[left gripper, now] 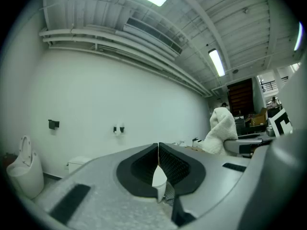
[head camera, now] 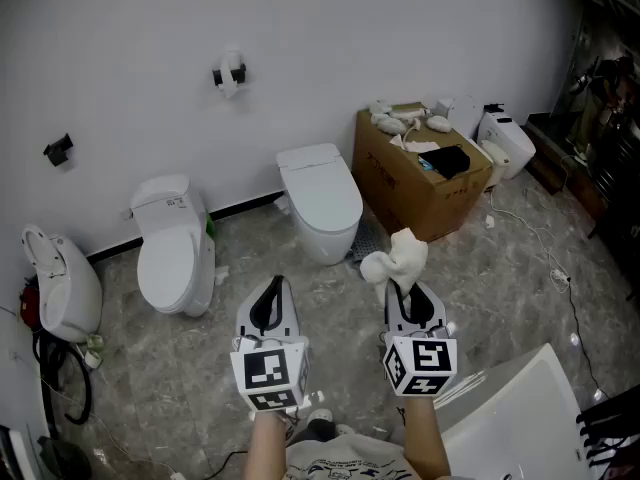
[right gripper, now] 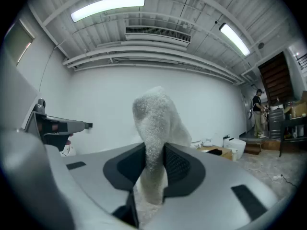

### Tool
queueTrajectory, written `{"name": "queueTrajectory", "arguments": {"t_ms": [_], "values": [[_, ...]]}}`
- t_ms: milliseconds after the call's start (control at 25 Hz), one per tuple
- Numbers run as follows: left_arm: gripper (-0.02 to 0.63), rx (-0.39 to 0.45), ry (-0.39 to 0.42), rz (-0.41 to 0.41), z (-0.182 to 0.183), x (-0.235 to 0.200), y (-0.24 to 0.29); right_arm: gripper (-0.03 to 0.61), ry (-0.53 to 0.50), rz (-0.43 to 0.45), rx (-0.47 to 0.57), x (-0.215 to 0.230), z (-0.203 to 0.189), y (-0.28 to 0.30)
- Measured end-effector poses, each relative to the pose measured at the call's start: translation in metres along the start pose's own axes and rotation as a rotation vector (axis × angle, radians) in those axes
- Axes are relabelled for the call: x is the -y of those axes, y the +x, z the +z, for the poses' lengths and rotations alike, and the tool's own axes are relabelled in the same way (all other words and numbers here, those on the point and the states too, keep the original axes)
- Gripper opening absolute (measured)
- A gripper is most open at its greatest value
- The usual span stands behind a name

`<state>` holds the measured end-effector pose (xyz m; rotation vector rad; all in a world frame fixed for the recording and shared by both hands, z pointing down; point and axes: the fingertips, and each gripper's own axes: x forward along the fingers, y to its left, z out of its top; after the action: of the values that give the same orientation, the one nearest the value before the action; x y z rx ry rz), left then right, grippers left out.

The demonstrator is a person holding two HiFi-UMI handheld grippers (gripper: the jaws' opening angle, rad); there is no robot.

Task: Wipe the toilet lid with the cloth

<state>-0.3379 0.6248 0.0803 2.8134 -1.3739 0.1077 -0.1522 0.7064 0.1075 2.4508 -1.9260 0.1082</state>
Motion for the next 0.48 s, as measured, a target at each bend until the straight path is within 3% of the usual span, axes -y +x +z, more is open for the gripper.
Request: {"name": "queueTrajectory", "arguments": {"t_ms": [480], "values": [[0.012,0.006,0.000,-0.006,0.001,-0.011,0.016,0.095,-0.002,-0.008,-0.002,-0.004,-0.002,0.019]]}}
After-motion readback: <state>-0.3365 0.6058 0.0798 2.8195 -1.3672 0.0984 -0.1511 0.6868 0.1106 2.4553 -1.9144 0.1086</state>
